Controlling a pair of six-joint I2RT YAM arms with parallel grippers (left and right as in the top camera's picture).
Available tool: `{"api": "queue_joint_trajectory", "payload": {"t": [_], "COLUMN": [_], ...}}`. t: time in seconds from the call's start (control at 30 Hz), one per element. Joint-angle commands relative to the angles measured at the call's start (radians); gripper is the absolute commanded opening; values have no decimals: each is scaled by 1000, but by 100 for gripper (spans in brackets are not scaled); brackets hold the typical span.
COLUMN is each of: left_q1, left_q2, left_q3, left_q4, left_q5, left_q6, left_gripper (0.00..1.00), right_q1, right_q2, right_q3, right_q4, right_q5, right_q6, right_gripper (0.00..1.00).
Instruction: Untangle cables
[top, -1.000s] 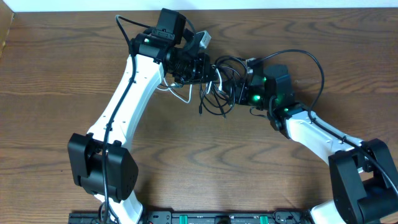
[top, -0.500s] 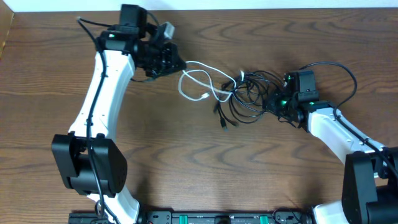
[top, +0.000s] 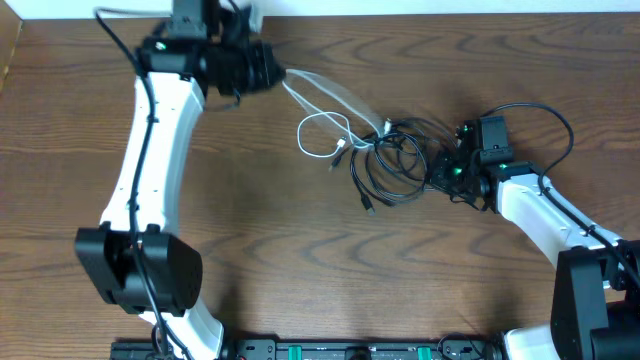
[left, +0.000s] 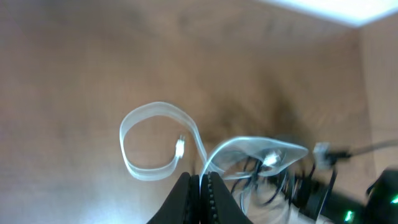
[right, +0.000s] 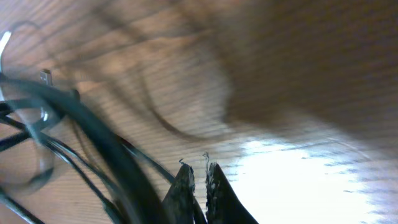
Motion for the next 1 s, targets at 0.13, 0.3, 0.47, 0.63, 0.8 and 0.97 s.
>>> {"api": "queue_joint_trajectory", "payload": {"t": [0.13, 0.3, 0.47, 0.63, 0.8, 0.97], "left_q1": [24, 24, -12, -112, -238, -242], "left_q2": [-45, -73, -63, 0, 148, 234], "left_q3": [307, 394, 391, 354, 315, 315], "left_q4": [5, 4, -136, -322, -577, -663], "left_q5": [-22, -16, -17, -16, -7, 140], "left_q6": [-22, -29, 11, 238, 569, 765], "left_gripper": [7, 7, 7, 16, 78, 85], "right_q1": [-17, -16, -16, -16, -16, -16], "right_q2": [-19, -19, -19, -19, -19, -19], "right_q3": [-4, -4, -4, -4, -4, -4], "right_q4": [-23, -27, -26, -31, -34, -34], "right_q5": [76, 76, 58, 56, 49, 45], "right_q6": [-19, -30, -30, -30, -30, -31], "right_gripper": [1, 1, 1, 1, 1, 2]}}
